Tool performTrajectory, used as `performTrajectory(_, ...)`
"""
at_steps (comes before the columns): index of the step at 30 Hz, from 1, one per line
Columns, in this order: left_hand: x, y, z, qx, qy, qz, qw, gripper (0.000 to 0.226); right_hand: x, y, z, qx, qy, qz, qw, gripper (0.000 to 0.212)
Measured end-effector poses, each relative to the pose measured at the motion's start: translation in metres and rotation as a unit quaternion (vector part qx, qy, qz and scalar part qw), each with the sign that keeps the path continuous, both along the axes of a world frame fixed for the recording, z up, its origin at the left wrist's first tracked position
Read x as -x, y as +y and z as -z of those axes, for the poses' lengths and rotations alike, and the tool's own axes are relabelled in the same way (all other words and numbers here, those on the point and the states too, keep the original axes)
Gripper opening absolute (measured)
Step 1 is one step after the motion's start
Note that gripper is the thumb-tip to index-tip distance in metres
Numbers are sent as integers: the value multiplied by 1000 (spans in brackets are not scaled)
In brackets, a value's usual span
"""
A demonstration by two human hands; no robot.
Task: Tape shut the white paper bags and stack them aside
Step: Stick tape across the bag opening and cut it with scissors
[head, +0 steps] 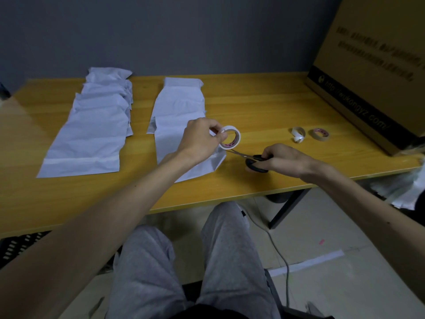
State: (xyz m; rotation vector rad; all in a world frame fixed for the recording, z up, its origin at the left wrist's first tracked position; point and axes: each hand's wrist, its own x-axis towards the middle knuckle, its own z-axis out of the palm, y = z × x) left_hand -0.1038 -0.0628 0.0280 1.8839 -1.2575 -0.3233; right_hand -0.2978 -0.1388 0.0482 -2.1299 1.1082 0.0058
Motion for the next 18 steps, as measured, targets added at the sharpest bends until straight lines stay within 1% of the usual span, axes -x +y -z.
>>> performTrajectory(5,1,1,0,0,-2,4,1000,15,3,1,-3,6,7,7,1000,45)
performTrajectory(9,3,0,0,3,-8,10,1000,14,0,3,-4,5,-4,10,1000,40)
performTrajectory(12,3,-1,0,4,-10,12,1000,14,-8,8,-2,23,-4,11,1000,38)
performTrajectory(16,1,-2,-2,4,-15,8,1000,15,-14,10,-1,52,2,12,999,45)
performTrajectory(18,1,-2,-2,6,-12,7,1000,15,-15,10,-2,63,5,11,998,44)
